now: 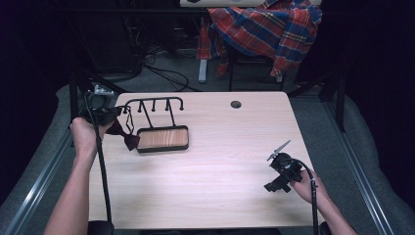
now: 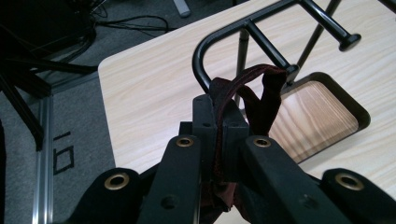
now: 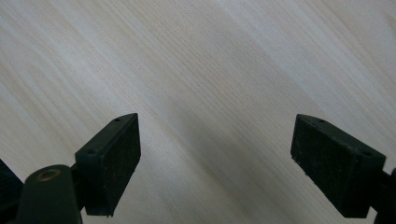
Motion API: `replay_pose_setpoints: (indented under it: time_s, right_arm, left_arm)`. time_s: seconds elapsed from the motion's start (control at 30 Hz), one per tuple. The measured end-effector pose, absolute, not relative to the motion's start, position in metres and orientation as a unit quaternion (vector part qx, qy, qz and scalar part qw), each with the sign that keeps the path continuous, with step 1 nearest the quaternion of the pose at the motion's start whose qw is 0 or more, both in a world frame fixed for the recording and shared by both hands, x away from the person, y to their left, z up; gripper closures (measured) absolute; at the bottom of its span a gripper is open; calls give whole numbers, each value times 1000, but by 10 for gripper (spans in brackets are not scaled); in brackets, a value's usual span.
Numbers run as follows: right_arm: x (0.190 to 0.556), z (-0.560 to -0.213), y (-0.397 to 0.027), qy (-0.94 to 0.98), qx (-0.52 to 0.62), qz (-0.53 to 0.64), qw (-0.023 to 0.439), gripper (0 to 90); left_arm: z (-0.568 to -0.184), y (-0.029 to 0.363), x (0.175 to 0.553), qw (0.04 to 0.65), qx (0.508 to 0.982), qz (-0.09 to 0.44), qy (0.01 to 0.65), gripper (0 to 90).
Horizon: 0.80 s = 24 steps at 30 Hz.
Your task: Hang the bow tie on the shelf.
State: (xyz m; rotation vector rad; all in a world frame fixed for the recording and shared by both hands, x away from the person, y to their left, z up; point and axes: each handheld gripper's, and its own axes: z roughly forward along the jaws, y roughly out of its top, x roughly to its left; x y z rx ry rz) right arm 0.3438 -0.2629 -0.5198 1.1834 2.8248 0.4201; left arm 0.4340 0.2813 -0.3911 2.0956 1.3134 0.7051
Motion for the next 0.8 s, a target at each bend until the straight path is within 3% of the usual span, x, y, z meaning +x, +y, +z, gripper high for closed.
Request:
replay_pose_setpoints:
  time_s: [0.27, 0.8]
  right_arm:
    - [342, -521, -261, 910, 388, 144, 27, 158]
    - [342, -521, -261, 911, 387, 143, 28, 159]
  left_arm:
    - [-387, 285, 449, 259, 775, 275, 507, 877]
    - [-418, 285, 466, 250, 774, 255, 523, 876]
